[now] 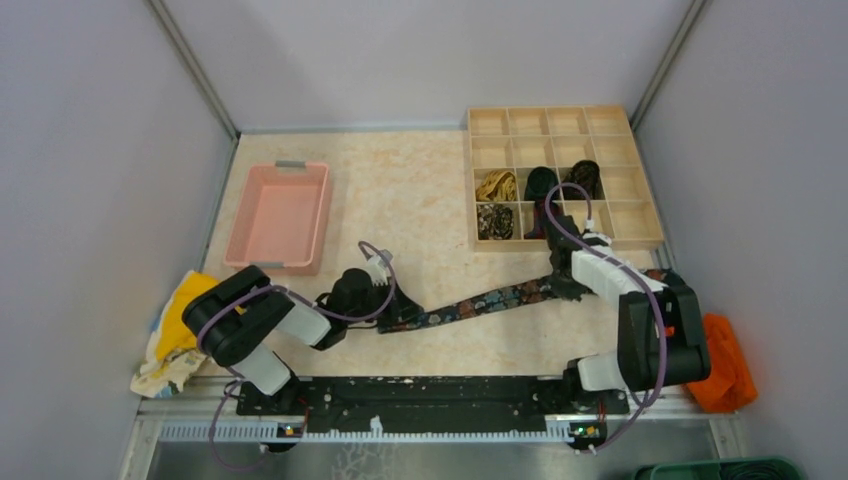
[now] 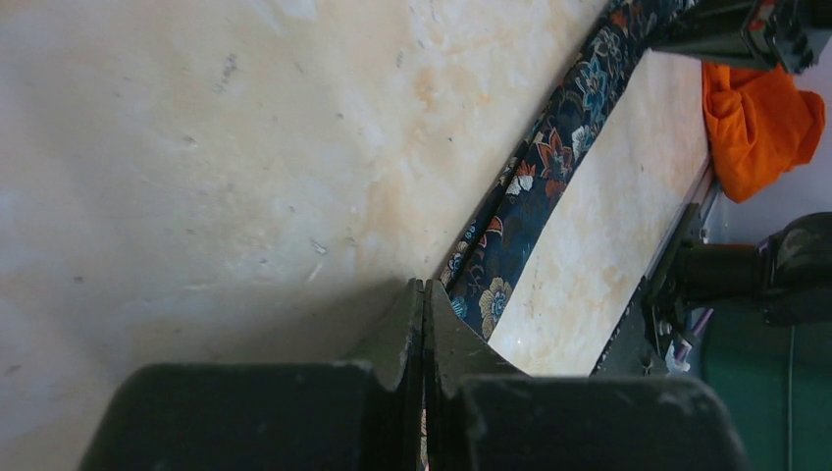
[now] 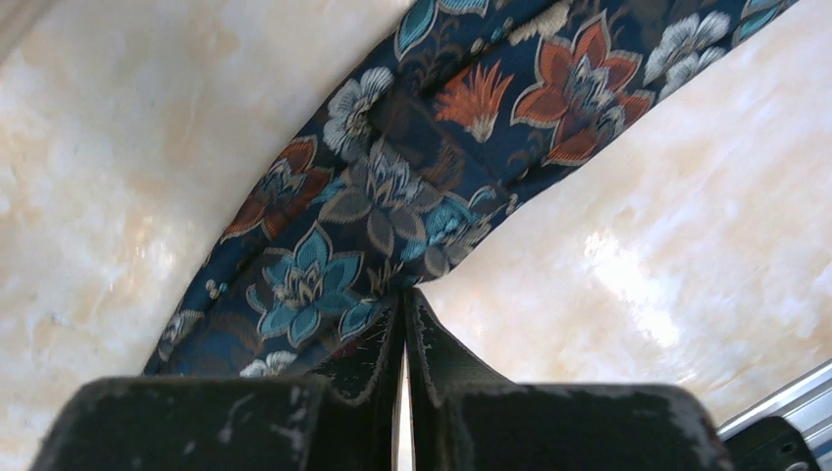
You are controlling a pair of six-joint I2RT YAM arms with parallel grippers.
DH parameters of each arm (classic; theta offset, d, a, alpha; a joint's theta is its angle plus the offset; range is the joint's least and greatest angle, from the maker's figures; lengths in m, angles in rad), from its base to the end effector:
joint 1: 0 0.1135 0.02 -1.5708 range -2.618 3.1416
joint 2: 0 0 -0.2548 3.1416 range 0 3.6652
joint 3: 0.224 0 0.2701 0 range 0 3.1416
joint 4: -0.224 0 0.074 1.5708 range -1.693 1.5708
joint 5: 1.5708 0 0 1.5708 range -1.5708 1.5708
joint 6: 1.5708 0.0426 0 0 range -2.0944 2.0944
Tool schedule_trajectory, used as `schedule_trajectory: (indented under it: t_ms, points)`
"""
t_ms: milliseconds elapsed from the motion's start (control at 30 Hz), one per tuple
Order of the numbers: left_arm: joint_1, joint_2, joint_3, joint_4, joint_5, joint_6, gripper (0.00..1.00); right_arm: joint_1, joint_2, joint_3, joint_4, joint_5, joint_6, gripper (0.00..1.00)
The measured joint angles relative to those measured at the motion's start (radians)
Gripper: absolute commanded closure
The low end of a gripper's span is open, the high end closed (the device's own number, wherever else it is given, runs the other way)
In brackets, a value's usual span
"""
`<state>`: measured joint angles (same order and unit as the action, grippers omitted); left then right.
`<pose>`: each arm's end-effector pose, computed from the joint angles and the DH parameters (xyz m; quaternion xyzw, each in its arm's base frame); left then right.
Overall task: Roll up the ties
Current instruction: Flatten out the tie at the center of the board.
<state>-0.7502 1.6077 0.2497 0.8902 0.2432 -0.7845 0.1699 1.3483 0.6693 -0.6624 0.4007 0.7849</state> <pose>0.1734 -0.1756 0.0714 0.0491 0.8464 -0.4354 0.3026 0.2316 0.0229 0.1331 0.3164 0.9210 -0.1241 0.1905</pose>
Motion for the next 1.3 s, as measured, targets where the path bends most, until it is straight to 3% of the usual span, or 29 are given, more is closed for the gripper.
schedule_trajectory:
  t_ms: [333, 500, 633, 800, 933, 1033, 1200, 1300]
  points:
    - [-0.098, 0.064, 0.051, 0.021, 0.021, -0.009, 1.0, -0.087, 0.177, 0.139, 0.023, 0.079, -0.127, 0.98]
    - [-0.113, 0.06, 0.089, -0.039, 0.015, -0.003, 1.0, -0.097, 0.191, 0.157, 0.043, 0.068, -0.164, 0.99]
    - [-0.116, -0.06, 0.101, -0.224, -0.081, 0.029, 1.0, -0.098, 0.086, 0.121, 0.07, -0.012, -0.203, 0.96]
    - [-0.117, -0.345, 0.156, -0.518, -0.294, 0.054, 1.0, -0.041, -0.196, 0.101, 0.065, -0.082, -0.243, 0.91]
    - [-0.117, -0.646, 0.232, -0.752, -0.507, 0.024, 1.0, 0.109, -0.365, 0.103, 0.044, -0.125, -0.249, 0.9]
    - [-0.117, -0.883, 0.263, -0.904, -0.655, 0.003, 1.0, 0.313, -0.4, 0.104, 0.025, -0.129, -0.222, 0.89]
    - [-0.117, -1.168, 0.335, -1.101, -0.888, 0.019, 0.97, 0.677, -0.303, 0.105, 0.011, -0.107, -0.151, 0.85]
    - [-0.117, -1.178, 0.462, -1.262, -1.032, 0.006, 0.97, 0.854, -0.157, 0.142, -0.001, -0.09, -0.126, 0.81]
